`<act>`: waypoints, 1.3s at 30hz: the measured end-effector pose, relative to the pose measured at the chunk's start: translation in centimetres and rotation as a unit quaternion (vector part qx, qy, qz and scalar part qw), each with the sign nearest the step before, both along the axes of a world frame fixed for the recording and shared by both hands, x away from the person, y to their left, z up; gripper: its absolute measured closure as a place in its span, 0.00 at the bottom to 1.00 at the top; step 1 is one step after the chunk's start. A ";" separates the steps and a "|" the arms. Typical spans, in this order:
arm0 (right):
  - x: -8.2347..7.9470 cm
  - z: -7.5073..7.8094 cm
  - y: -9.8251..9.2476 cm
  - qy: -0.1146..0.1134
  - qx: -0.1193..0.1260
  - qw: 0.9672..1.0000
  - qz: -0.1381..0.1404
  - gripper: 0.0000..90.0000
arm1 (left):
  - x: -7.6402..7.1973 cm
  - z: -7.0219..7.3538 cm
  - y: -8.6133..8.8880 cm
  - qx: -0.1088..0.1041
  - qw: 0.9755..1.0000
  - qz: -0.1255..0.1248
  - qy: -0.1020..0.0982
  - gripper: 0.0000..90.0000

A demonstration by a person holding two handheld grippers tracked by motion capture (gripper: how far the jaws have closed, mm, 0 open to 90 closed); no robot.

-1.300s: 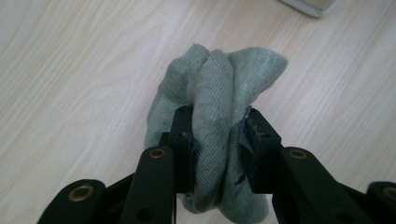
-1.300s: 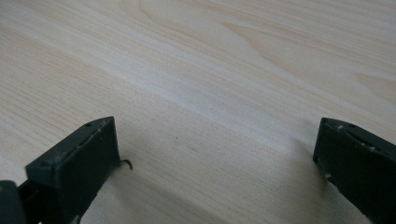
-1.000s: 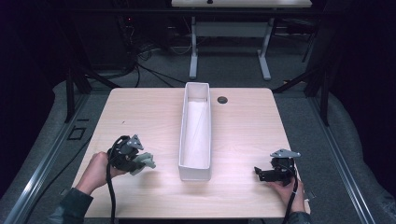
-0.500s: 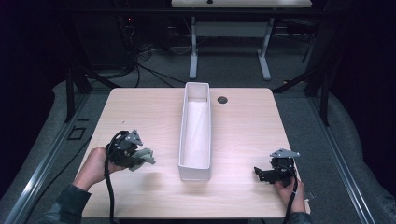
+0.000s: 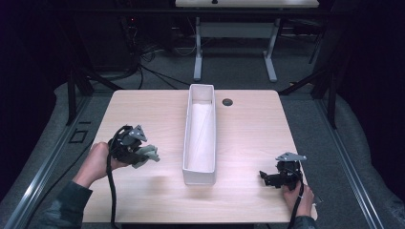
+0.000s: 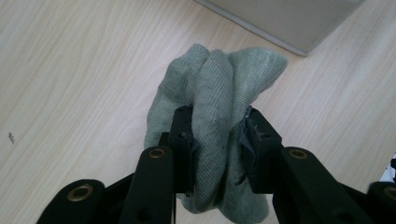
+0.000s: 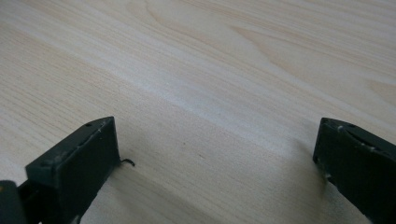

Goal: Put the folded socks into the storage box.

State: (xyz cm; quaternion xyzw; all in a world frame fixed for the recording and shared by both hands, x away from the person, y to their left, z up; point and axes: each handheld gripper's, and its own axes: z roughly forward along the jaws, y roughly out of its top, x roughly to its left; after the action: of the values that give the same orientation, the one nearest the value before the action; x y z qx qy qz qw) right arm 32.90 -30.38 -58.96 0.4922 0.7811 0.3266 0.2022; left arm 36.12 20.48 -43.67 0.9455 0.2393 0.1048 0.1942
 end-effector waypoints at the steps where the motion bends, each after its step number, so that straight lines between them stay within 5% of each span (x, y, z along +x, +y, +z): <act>1: 0.0 0.0 0.0 0.000 -0.001 1.000 -0.001 0.00 | 0.1 0.3 -0.1 -0.001 1.000 -0.001 -0.002 0.76; 39: 0.1 0.1 0.0 0.002 -0.005 1.000 0.006 0.00 | 1.4 5.4 -4.5 0.006 0.998 -0.056 -0.034 0.76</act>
State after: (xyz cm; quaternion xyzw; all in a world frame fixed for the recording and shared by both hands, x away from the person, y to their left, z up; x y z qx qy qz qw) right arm 33.03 -30.42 -58.90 0.4875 0.7861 0.3224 0.2010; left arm 37.53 15.98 -38.29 0.9543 0.1790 0.1276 0.2025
